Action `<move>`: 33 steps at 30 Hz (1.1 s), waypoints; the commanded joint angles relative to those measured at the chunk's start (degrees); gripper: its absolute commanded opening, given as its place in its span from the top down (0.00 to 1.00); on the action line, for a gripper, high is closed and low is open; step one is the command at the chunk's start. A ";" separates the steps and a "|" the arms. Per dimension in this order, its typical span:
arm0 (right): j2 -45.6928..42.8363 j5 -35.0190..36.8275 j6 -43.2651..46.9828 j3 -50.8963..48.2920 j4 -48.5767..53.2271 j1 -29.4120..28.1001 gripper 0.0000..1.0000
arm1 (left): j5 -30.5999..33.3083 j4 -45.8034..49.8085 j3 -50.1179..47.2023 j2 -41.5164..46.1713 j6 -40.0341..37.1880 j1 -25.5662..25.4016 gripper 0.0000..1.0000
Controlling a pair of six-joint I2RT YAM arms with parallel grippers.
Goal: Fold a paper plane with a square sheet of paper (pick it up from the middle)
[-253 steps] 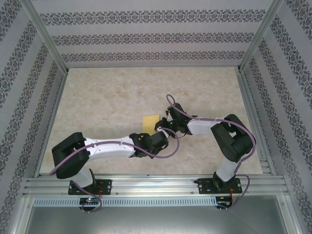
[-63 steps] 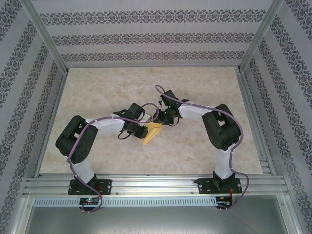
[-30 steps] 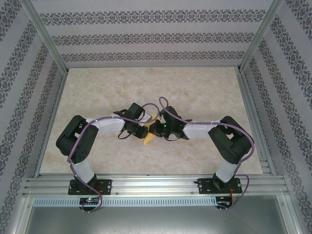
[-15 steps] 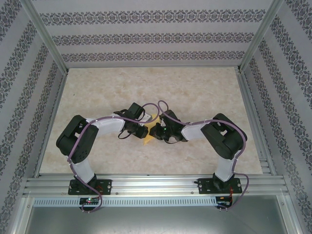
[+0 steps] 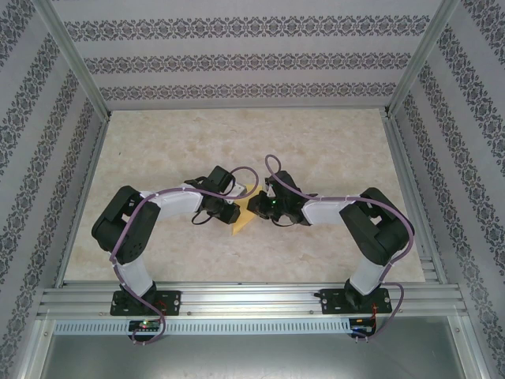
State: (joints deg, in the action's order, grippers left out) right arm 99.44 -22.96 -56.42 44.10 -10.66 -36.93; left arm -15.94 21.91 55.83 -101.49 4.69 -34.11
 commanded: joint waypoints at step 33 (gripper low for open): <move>3.92 3.19 6.57 3.16 8.05 3.00 0.88 | 1.38 1.63 0.50 -2.03 -1.63 0.78 0.87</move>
State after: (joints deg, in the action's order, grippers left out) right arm 103.98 -21.80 -51.24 47.03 -5.30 -33.71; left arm -15.92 21.93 55.94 -101.60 4.69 -34.11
